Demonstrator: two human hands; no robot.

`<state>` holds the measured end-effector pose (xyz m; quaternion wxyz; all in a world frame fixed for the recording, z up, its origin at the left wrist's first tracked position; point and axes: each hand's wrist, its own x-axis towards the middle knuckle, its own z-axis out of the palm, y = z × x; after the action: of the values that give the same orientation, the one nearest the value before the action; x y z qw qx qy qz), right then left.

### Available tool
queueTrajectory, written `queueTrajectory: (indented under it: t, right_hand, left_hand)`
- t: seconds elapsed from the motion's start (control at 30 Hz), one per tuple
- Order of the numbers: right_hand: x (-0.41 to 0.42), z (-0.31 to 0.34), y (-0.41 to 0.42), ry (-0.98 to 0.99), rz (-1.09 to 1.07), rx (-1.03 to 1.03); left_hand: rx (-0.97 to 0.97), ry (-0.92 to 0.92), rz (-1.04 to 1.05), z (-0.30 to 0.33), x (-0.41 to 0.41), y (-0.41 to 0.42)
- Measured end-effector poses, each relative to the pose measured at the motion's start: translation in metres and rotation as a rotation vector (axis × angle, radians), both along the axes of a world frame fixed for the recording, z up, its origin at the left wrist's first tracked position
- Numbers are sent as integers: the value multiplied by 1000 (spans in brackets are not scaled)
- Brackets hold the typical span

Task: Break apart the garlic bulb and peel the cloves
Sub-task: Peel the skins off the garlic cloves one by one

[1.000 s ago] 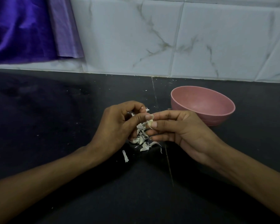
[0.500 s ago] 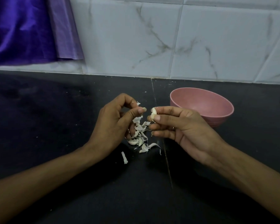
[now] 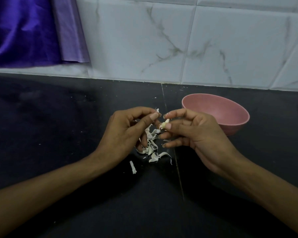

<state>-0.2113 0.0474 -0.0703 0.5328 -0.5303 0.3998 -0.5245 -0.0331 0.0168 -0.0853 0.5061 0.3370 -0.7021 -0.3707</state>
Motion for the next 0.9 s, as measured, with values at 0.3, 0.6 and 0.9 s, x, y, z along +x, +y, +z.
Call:
queueTrajectory:
  t: [0.3, 0.6, 0.9]
  right_hand:
    - [-2, -3, -2, 58, -45, -66]
    - [-2, -5, -4, 108, -76, -125]
    - [-4, -6, -5, 120, -91, -153]
  left_hand:
    - [48, -13, -50, 1, -1, 3]
    - [-50, -79, 5, -6, 1, -1]
    - [-270, -236, 20, -6, 3, -3]
